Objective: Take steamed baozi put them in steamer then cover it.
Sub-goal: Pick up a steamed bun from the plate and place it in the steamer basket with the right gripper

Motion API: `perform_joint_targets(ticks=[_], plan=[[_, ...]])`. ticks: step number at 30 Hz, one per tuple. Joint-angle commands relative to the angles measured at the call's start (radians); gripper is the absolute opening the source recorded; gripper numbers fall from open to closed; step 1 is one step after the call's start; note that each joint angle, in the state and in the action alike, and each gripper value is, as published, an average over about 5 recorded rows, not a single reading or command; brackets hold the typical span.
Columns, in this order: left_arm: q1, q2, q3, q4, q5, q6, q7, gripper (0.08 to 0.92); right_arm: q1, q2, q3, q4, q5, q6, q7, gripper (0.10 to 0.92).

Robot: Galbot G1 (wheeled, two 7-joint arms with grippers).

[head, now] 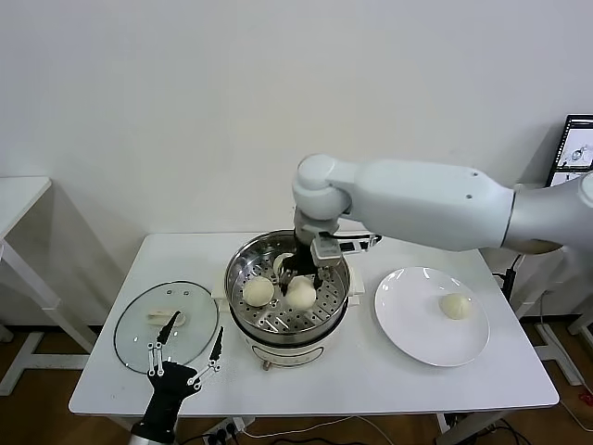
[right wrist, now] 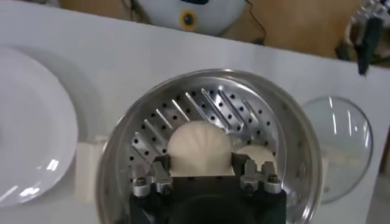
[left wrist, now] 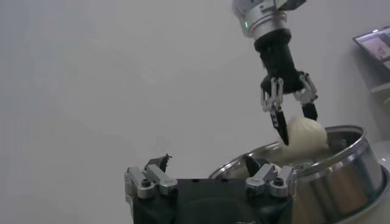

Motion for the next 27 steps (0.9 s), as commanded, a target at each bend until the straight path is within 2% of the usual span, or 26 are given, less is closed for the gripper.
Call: perform_joint_targets(ticks=[1, 17, 24, 27], plan=[[-0.001, 0.000, 0.002, -0.001, -0.001, 0.000, -0.001, 0.823, -0.062, 0.040, -0.001, -0.001, -0.095, 0.070, 0.017, 0.685], [-0.006, 0.003, 0.000, -0.003, -0.005, -0.003, -0.003, 0.823, -0.096, 0.064, -0.005, -0.008, -0.115, 0.057, 0.005, 0.724], [-0.008, 0.000, 0.001, -0.003, -0.005, -0.002, -0.003, 0.823, -0.084, 0.050, 0.014, -0.004, -0.110, 0.043, 0.004, 0.815], [-0.007, 0.000, -0.002, -0.002, -0.005, -0.002, -0.003, 0.823, -0.065, 0.013, 0.052, -0.001, -0.069, 0.010, -0.013, 0.822]])
